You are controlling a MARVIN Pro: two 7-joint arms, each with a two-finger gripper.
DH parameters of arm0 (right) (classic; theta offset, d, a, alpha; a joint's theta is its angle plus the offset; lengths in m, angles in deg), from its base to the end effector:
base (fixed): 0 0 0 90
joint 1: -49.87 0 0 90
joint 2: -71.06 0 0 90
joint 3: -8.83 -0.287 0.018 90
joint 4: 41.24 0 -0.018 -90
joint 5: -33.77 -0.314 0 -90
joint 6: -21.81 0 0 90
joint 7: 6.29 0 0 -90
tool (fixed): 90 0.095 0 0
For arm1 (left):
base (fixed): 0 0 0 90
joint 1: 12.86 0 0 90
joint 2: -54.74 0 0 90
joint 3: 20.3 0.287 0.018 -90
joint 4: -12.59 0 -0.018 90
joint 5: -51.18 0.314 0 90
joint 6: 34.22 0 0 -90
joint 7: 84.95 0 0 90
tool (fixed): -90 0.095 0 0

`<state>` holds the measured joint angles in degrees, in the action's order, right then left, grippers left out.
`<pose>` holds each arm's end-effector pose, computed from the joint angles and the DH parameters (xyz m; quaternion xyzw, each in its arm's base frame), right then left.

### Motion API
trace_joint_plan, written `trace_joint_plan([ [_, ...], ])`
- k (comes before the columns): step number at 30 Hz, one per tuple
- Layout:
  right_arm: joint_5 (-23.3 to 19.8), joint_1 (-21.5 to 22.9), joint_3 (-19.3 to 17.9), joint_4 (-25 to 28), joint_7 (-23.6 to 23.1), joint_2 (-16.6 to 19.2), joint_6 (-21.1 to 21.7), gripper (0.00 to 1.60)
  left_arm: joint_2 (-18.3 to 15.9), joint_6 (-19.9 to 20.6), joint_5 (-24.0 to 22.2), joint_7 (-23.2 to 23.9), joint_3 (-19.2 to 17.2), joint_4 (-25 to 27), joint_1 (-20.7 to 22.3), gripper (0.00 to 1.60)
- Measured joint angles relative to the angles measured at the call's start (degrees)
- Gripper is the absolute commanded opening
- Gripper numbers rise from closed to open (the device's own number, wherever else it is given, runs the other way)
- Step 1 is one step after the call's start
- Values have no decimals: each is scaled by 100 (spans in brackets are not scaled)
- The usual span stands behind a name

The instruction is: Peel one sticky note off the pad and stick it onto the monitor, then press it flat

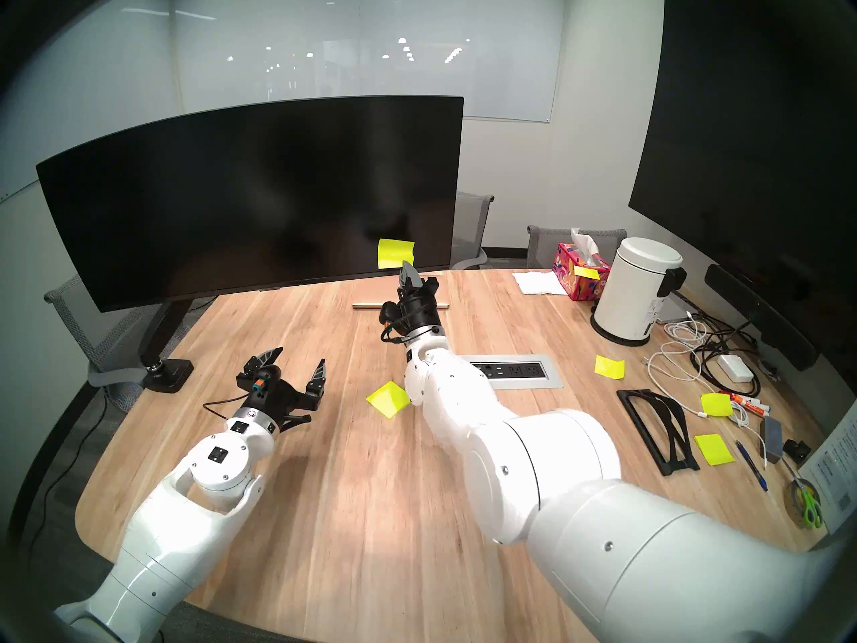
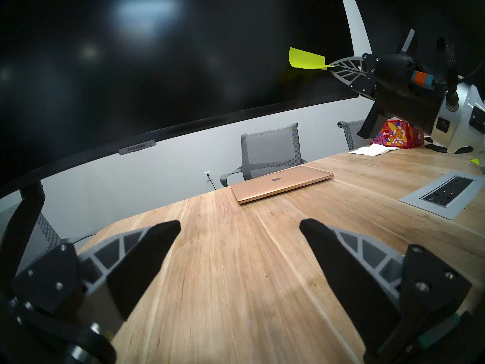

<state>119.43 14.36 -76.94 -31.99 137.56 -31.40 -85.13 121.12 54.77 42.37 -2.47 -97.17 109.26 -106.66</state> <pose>0.5836 0.1581 -0.2507 0.3498 0.3549 0.7681 0.4022 0.3984 0.0259 -0.2970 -0.6957 0.1283 -0.7059 0.0352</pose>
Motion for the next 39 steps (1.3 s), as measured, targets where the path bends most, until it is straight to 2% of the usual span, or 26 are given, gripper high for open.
trace_joint_plan([
  [22, 3, 76, -2, -108, 26, -13, -65, 0, 29, -6, 2, -10, -5, 0, -10, 160],
  [24, 2, 80, -3, -116, 25, -15, -63, 160, 31, -7, 2, -14, -5, 0, -11, 160],
  [39, -29, 93, -36, -194, 5, -49, 66, 160, 37, -7, 2, -21, -5, 0, -14, 160],
])
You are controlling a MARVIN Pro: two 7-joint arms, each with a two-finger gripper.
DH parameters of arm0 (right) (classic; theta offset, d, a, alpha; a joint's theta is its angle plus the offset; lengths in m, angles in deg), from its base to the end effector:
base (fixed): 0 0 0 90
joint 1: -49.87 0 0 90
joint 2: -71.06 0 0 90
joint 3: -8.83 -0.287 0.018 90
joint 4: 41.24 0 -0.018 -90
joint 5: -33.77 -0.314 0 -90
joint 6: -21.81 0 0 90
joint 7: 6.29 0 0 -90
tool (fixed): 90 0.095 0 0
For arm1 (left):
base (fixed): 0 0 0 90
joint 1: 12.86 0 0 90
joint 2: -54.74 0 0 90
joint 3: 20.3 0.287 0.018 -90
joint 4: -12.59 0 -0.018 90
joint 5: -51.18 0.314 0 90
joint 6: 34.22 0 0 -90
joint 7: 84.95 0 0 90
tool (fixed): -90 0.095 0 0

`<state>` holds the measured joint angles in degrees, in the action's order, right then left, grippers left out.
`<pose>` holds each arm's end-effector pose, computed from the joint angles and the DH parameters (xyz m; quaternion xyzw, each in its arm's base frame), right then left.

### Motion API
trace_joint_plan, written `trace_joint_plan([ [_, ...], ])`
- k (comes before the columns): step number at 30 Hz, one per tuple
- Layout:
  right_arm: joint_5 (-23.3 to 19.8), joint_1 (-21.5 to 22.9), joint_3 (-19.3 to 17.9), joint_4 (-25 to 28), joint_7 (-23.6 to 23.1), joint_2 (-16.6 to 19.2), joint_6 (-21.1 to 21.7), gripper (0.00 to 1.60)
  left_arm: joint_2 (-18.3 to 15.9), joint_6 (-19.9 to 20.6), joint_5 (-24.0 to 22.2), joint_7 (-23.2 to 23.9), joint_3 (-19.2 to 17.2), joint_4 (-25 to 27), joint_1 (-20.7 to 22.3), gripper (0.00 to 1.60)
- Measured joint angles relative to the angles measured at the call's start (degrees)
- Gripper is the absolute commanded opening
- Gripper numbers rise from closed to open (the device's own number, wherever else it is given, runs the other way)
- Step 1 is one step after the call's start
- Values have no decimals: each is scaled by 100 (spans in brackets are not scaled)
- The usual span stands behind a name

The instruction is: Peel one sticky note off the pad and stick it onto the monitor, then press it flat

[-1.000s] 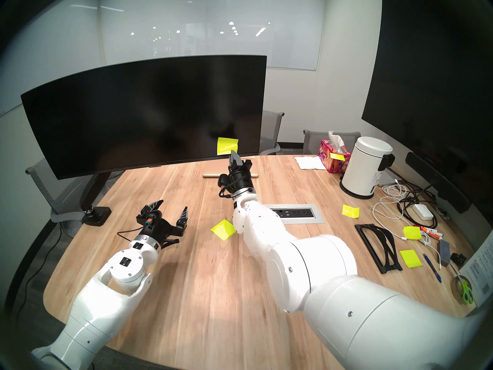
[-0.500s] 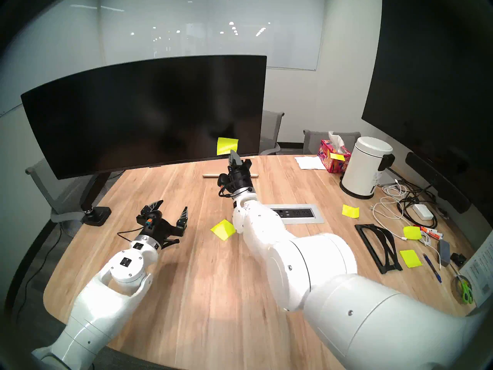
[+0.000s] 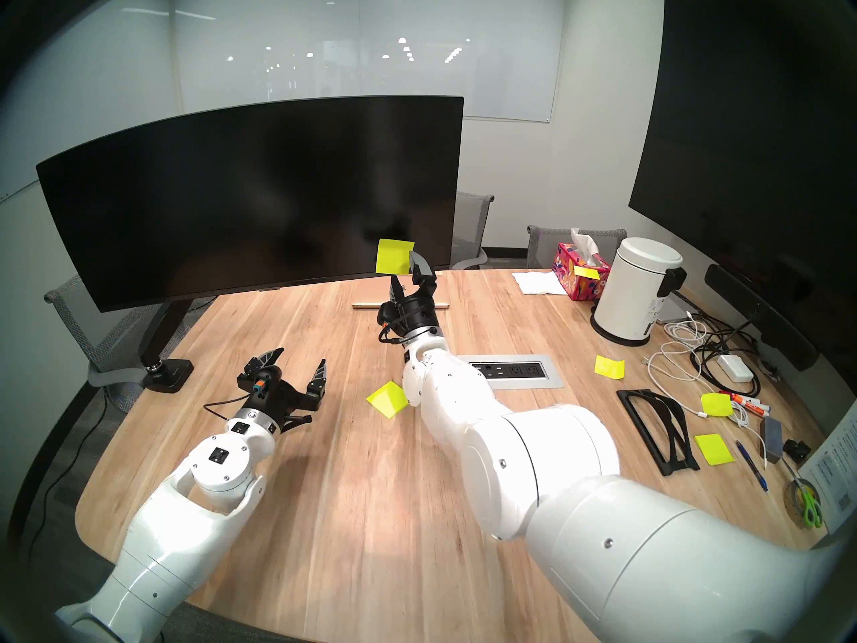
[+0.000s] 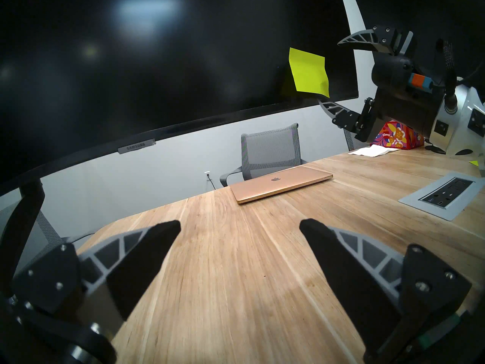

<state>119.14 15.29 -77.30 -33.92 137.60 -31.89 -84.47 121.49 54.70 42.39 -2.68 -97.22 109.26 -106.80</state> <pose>0.5835 0.1617 -0.2526 0.3587 0.3568 0.7637 0.4011 0.3978 0.0248 -0.2978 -0.6961 0.1245 -0.7062 0.0345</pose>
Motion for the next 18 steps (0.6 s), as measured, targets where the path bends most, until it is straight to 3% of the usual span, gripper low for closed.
trace_joint_plan([
  [18, 12, -203, 46, 67, 464, 39, -311, 160, -11, -9, -2, 104, -4, -3, 0, 160],
])
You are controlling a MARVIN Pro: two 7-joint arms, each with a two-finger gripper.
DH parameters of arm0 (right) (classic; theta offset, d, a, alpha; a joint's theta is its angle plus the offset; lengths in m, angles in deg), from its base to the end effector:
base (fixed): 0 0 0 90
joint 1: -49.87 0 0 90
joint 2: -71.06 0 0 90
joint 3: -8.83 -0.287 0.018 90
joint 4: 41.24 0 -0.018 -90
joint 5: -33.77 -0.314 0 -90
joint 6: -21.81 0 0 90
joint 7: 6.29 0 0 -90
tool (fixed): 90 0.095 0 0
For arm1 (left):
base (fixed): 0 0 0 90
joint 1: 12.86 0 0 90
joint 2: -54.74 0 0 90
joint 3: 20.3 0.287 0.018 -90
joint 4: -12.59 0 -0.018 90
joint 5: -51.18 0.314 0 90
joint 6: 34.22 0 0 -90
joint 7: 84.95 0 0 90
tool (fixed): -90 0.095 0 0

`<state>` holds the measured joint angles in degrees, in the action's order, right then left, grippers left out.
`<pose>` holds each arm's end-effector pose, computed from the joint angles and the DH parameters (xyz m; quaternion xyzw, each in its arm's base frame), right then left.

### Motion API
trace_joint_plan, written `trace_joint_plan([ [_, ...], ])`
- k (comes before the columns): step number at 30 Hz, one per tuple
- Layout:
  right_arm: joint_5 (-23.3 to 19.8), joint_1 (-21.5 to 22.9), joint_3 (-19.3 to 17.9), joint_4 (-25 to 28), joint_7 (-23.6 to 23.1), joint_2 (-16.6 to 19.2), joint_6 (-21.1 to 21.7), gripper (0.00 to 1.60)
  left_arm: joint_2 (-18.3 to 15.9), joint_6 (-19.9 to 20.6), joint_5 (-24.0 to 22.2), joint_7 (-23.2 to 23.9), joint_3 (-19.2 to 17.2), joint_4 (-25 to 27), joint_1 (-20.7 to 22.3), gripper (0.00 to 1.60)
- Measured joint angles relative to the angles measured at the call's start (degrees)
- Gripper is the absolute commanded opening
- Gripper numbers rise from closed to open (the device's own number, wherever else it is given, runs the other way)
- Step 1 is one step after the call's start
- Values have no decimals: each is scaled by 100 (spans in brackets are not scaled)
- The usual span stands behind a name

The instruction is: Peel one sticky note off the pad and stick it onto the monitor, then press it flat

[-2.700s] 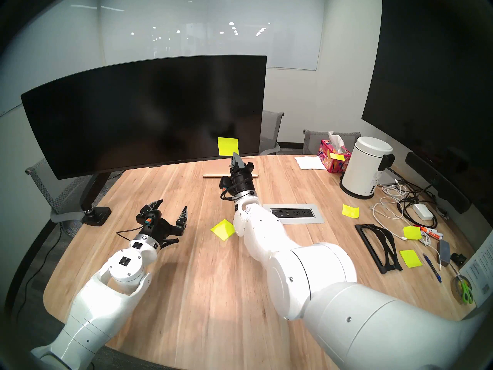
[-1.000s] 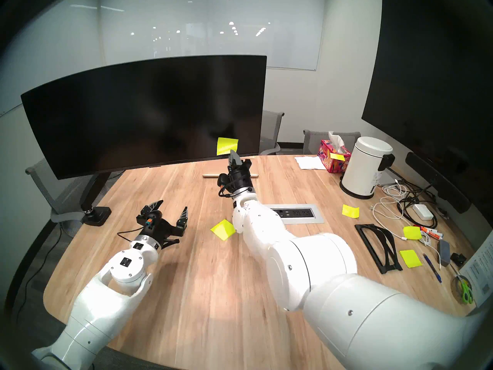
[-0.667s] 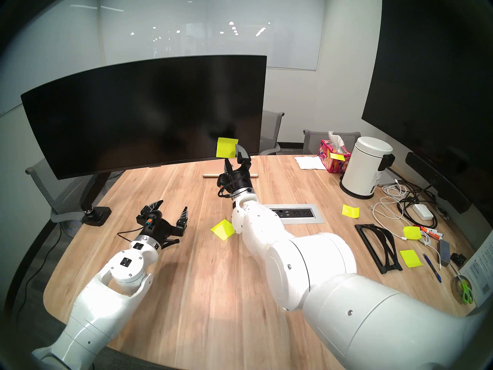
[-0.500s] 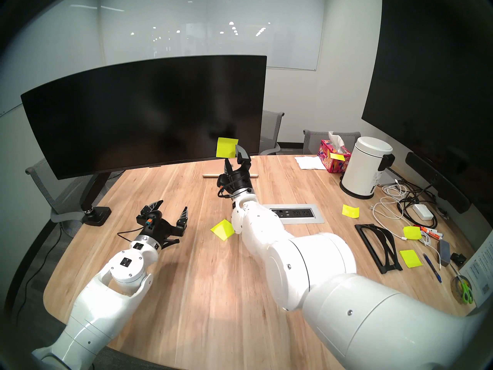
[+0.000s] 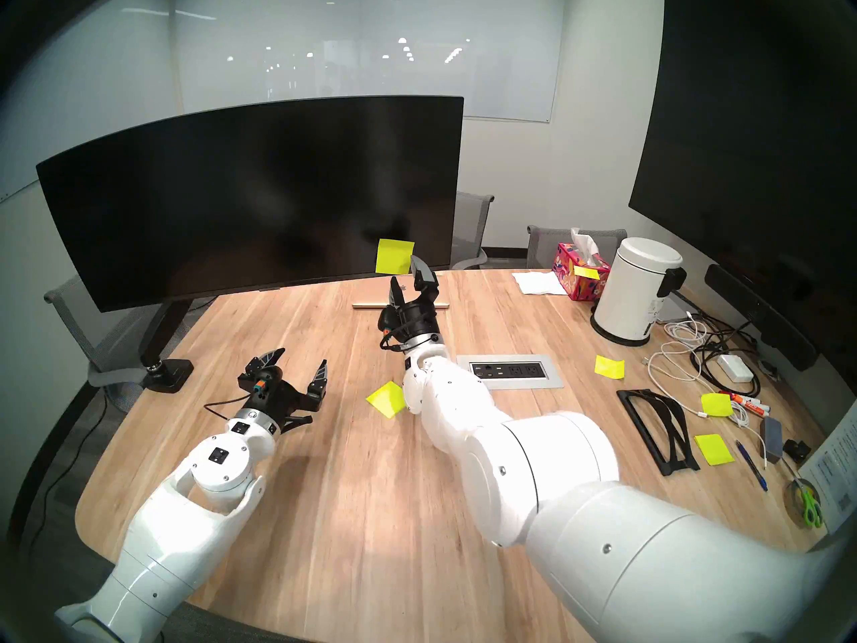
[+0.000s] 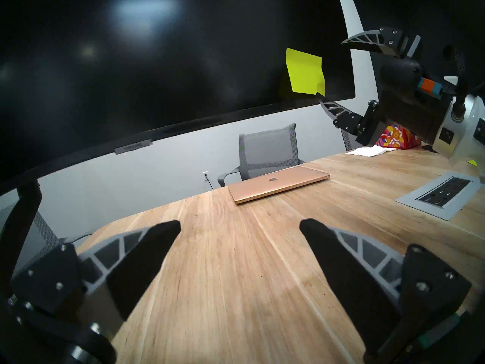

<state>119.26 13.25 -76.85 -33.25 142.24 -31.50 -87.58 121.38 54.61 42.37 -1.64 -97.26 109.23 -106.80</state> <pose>0.5721 0.1576 -0.2626 0.3455 0.3313 0.7862 0.3909 0.3977 0.0240 -0.2981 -0.6960 0.1312 -0.7054 0.0289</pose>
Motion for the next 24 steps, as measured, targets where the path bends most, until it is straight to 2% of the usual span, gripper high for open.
trace_joint_plan([
  [13, 25, -322, 76, 230, 341, 110, -289, 160, -14, -41, 0, 120, -31, -17, 2, 160],
  [24, 37, -691, 154, 577, 486, 87, -818, 160, -6, -63, 16, 78, -44, -25, 2, 160],
])
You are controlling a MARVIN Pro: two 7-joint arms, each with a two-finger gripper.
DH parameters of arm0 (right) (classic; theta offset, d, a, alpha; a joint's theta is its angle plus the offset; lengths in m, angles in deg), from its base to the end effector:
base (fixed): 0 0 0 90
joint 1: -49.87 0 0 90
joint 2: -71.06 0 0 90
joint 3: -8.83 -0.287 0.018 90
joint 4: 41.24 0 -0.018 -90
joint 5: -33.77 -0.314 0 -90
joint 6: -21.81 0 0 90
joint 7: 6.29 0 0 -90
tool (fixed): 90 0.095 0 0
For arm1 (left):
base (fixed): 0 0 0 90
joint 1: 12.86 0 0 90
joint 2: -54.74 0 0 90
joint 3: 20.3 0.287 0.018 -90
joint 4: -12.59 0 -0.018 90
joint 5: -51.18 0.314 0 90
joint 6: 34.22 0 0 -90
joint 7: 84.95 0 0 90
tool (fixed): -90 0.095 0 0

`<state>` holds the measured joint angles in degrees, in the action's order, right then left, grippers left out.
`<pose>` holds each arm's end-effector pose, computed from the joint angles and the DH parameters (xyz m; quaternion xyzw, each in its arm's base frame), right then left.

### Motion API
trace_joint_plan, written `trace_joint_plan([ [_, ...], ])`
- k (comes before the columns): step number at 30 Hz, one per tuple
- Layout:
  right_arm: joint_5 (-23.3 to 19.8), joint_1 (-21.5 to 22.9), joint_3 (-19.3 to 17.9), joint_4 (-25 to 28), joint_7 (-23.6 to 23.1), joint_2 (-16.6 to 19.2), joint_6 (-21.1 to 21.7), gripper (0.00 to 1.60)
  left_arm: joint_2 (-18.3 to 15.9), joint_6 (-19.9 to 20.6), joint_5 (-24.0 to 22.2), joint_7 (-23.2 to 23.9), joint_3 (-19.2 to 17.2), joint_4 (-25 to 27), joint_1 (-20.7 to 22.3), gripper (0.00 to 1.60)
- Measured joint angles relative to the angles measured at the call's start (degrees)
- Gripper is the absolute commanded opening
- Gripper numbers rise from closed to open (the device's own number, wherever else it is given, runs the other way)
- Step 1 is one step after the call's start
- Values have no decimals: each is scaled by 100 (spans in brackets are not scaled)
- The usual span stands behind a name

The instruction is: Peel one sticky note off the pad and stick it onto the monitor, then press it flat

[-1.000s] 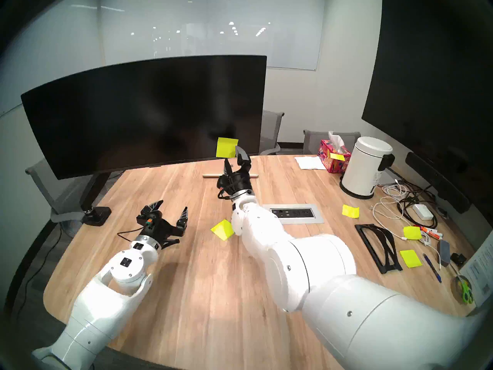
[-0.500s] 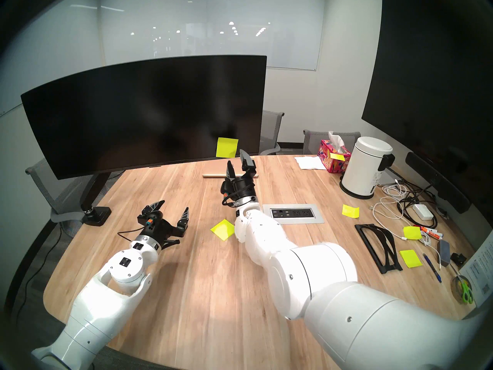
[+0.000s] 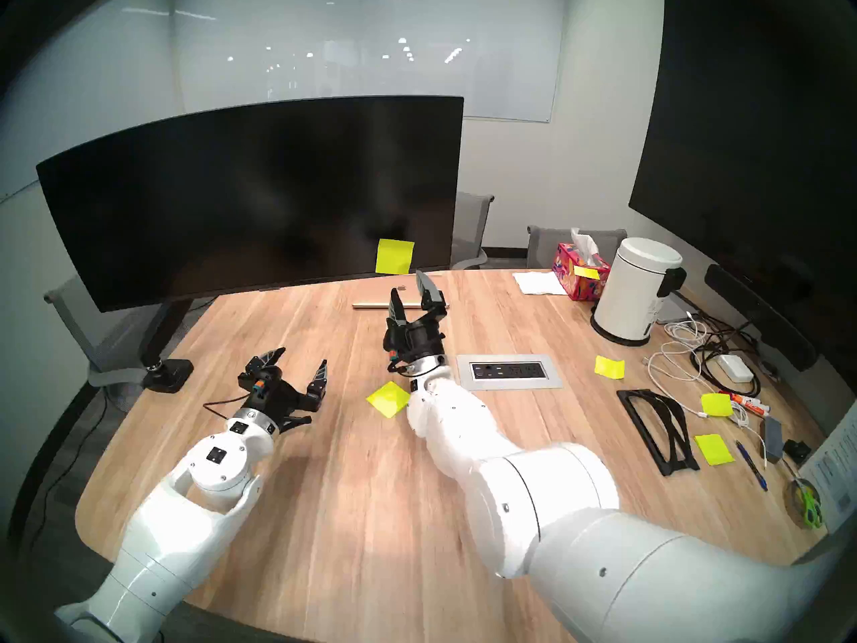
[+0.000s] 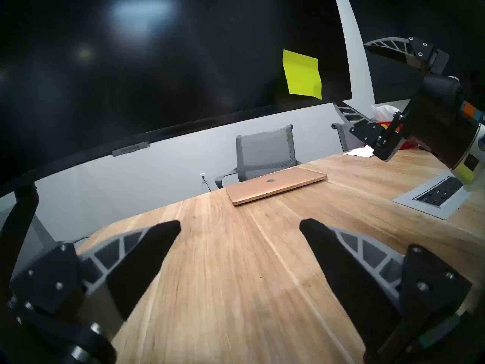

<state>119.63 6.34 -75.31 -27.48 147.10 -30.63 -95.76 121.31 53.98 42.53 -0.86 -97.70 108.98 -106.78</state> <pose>0.5444 0.1540 -0.2887 0.3251 0.2974 0.8296 0.3429 0.3983 0.0264 -0.2976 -0.6928 0.1348 -0.7079 0.0279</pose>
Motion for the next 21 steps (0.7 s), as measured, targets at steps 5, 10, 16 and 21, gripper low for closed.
trace_joint_plan([
  [5, 20, -197, 43, 237, 64, 7, -157, 160, 1, -13, 6, -18, 0, -5, 0, 160],
  [10, 28, -415, 71, 526, 110, 31, -333, 160, 1, -27, 10, -20, 1, -17, 2, 160],
  [16, 28, -652, 95, 841, 130, 76, -531, 160, 1, -48, 13, -18, 2, -29, 3, 160],
  [21, 5, -923, 111, 1171, 126, 119, -786, 160, 1, -73, 18, -11, 3, -47, 5, 160],
])
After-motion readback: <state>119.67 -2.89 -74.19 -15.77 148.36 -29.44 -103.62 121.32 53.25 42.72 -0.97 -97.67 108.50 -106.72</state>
